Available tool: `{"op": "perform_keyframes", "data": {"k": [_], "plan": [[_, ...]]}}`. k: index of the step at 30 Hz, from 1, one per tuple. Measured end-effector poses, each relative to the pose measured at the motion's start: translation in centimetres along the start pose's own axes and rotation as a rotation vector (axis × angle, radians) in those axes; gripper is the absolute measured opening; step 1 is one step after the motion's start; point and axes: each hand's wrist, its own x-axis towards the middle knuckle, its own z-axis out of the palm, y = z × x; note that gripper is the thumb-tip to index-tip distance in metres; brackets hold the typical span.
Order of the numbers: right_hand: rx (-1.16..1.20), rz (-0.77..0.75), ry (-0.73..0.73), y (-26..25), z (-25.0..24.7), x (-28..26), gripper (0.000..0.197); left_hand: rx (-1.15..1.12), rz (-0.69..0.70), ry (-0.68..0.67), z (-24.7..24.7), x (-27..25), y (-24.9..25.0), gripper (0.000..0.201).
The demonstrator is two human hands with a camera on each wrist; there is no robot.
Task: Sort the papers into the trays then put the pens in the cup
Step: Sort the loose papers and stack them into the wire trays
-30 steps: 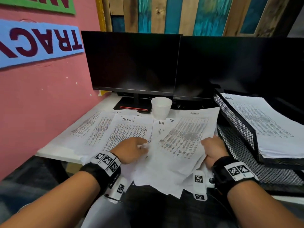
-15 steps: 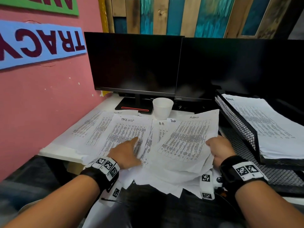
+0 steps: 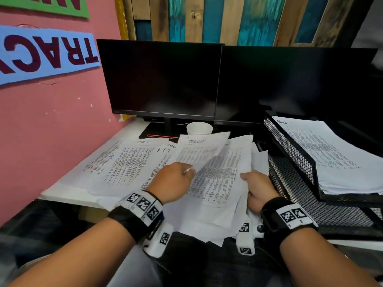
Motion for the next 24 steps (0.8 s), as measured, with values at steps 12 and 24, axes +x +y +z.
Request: {"op": "perform_keyframes", "data": {"k": [12,24], "plan": [[-0.205,-0.209,0.048,-0.2,-1.7,-0.3,0.047,-0.063,0.114,-0.272,5.9,1.1,5.7,0.048],[-0.283,-0.153,0.100,-0.6,-4.6,0.9,0.044,-0.069,-0.391,-0.251,1.3,8.5,-3.8,0.070]]}}
